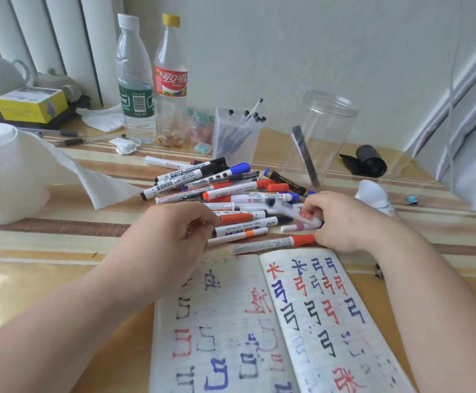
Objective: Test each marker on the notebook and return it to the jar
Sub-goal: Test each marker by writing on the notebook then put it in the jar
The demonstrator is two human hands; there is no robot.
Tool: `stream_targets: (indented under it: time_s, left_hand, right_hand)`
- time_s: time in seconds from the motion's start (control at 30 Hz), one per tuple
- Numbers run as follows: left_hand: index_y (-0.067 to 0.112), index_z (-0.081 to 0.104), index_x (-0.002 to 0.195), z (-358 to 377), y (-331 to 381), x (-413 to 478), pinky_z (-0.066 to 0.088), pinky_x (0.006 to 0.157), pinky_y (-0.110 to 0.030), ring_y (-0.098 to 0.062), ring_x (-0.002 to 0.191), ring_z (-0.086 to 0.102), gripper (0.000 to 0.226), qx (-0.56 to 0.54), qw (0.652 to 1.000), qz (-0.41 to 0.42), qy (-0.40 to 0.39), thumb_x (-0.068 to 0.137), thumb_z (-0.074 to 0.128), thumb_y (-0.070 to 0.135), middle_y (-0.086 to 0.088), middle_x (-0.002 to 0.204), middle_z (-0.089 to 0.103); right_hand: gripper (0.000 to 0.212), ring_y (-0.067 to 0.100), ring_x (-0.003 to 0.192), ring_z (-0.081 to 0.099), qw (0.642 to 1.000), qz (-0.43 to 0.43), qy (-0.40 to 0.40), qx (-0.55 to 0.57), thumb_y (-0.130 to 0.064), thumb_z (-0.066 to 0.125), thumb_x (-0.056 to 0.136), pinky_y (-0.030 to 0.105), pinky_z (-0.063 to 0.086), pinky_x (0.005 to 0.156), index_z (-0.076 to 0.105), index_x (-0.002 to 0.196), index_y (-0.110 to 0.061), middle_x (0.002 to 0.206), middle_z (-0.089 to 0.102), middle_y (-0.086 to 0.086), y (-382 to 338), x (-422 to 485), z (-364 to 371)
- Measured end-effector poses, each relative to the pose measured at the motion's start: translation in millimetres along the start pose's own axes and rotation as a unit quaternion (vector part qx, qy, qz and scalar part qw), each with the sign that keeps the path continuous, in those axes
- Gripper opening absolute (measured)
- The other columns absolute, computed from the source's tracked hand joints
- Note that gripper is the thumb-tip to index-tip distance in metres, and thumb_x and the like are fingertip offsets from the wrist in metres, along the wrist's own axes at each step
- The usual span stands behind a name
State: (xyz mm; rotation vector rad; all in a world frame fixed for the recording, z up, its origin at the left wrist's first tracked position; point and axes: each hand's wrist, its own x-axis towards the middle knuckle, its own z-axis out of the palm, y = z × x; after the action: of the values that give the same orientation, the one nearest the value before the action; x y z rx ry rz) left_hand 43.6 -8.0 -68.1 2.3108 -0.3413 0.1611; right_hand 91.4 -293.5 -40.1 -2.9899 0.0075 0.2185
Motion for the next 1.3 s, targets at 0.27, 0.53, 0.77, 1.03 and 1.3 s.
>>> stream_targets:
  time_s: [0.27, 0.53, 0.77, 1.03, 1.3]
  left_hand:
    - [0.044, 0.061, 0.080, -0.8, 1.9, -1.9, 0.043, 0.051, -0.008, 0.004, 0.057, 0.063, 0.027, 0.003, 1.000, -0.006, -0.009, 0.099, 0.058, 0.024, 0.039, 0.070, 0.063]
    - [0.045, 0.061, 0.082, -1.9, 2.3, -2.1, 0.045, 0.050, -0.010, 0.002, 0.060, 0.065, 0.024, 0.001, 1.000, 0.003, -0.009, 0.098, 0.058, 0.027, 0.038, 0.081, 0.064]
    - [0.046, 0.061, 0.085, -0.6, 2.4, -2.1, 0.049, 0.055, -0.019, 0.004, 0.062, 0.065, 0.020, 0.004, 1.000, -0.004, -0.006, 0.098, 0.060, 0.031, 0.029, 0.076, 0.065]
    - [0.034, 0.064, 0.085, -0.5, 1.2, -2.1, 0.058, 0.050, -0.034, -0.012, 0.049, 0.068, 0.018, -0.071, 0.997, -0.026, -0.016, 0.102, 0.057, 0.031, 0.013, 0.075, 0.069]
    - [0.016, 0.068, 0.102, -7.2, 7.4, -3.9, 0.060, 0.050, -0.054, -0.032, 0.063, 0.068, 0.045, -0.282, 0.955, -0.009, -0.090, 0.095, 0.054, 0.058, -0.005, 0.082, 0.065]
  right_hand:
    - [0.011, 0.016, 0.086, 0.060, 1.000, 0.009, 0.020, 0.012, -0.025, 0.073, 0.076, 0.040, 0.055, 0.078, 0.064, 0.075, -0.031, 0.095, 0.061, -0.006, 3.8, -2.6, -3.4]
    - [0.017, -0.001, 0.077, 0.061, 0.983, -0.102, 0.119, 0.091, -0.028, 0.071, 0.081, 0.026, 0.045, 0.057, 0.066, 0.086, -0.043, 0.081, 0.067, -0.024, 0.0, -15.3, -8.7]
    - [0.074, -0.007, 0.079, 0.065, 0.991, -0.080, 0.036, 0.105, -0.015, 0.075, 0.082, 0.021, 0.047, 0.066, 0.043, 0.135, -0.056, 0.090, 0.072, -0.025, 8.5, -27.1, -20.1]
    - [0.037, 0.019, 0.052, 0.066, 0.965, -0.011, 0.154, 0.212, -0.008, 0.059, 0.097, 0.031, 0.050, 0.042, 0.070, 0.092, -0.043, 0.072, 0.071, -0.006, 10.7, -51.3, -36.2]
    - [0.038, 0.038, 0.081, 0.074, 0.622, -0.269, -0.285, 0.678, 0.012, 0.051, 0.084, 0.038, 0.062, 0.067, 0.071, 0.112, -0.003, 0.092, 0.072, 0.026, -55.7, -65.2, 0.3]
